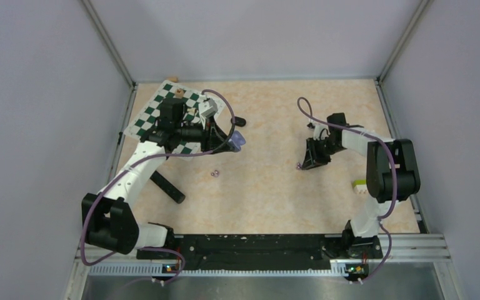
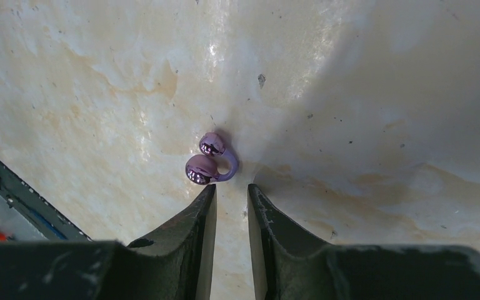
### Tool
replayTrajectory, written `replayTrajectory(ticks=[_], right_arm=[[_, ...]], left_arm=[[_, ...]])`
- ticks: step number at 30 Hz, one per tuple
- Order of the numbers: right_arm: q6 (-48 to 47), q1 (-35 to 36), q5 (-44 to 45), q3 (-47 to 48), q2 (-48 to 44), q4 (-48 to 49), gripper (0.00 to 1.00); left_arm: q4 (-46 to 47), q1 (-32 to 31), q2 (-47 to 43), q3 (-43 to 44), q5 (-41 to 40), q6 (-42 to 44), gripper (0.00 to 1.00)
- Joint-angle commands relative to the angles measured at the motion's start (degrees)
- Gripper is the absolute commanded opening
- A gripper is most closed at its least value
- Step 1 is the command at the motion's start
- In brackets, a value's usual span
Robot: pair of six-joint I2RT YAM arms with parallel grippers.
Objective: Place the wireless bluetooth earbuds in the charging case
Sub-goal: Pick up the right earbud from the center of the board.
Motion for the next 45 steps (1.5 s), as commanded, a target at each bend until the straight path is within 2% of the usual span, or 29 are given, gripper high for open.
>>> replayTrajectory(ticks=[1,26,34,45], right_arm=[[0.3,-1.17,3.39,-1.17,2.49,2.13,0.24],[0.81,-0.88,2.08,0.47,7.04,2.51,0.26],[2.54,-0.88,-1.75,1.89,8.35,4.34,0.27],[5.16,-0.83,-7.71,2.21,8.11,7.77,0.23]], left_arm=[[2.0,0.24,-2.35,-0.32,0.64,0.21,0.0],[2.24,0.24,-2.36,-0.42,0.29,0.17,0.0],[2.18,0.27,-2.65,-0.5,0.01,0.24,0.0],[2.25,0.24,-2.49,-0.59,0.0,0.38,0.0]])
